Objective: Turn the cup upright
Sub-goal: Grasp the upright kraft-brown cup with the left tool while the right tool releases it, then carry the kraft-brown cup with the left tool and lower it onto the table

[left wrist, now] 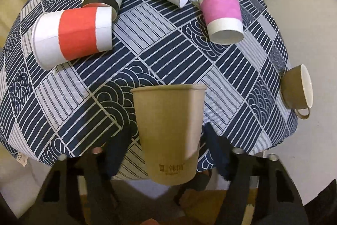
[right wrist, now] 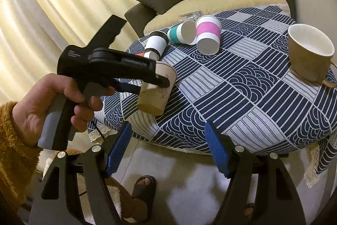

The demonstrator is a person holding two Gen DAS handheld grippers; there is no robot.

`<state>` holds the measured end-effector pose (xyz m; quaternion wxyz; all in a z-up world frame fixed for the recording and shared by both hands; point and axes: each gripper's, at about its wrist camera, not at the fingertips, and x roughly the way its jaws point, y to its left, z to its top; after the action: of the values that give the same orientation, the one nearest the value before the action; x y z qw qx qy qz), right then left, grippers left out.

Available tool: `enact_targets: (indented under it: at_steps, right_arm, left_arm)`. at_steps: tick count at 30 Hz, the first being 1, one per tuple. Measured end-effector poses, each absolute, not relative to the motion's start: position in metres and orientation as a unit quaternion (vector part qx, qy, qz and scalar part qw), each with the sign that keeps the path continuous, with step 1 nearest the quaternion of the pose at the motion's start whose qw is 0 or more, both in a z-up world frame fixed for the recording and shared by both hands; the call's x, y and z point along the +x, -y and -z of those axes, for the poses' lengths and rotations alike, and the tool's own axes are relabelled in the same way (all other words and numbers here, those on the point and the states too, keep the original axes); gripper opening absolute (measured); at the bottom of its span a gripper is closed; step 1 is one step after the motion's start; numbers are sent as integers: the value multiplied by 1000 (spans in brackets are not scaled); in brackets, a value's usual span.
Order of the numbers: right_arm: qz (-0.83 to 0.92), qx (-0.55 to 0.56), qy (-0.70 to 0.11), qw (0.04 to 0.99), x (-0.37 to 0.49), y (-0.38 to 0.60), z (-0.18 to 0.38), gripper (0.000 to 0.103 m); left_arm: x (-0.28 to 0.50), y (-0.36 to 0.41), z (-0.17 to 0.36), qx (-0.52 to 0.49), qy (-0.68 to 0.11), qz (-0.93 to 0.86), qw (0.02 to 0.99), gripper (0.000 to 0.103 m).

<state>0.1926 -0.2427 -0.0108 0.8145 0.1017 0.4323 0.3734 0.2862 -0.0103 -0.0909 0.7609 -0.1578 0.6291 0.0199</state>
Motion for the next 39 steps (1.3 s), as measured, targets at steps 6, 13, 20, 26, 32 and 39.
enact_targets:
  at_steps: [6,13,20,26,32,39]
  right_arm:
    - [-376,114,-438,808,196,244,14,71]
    - [-374,119,-438,809,195,246,14,71]
    - [-376,139,-424,812,194,256,10,71]
    - [-372,154,-411,818,195,263,5,71]
    - [-357,168,-405,825,198,270,4,71]
    - [-350,202,-391,827,202,284,3,71]
  left_arm:
    - [287,12,92,-158,-626,-15,764,58]
    - [280,16,82,-149,-613,0,776,57]
    - [254,23,53,-108,-515,4,850,57]
    - [220,31,36,-80,-381,13,921,57]
    - [188,46,37,-61,-260,9,964,57]
    - [165,63,58,-44,-131,-20,990,57]
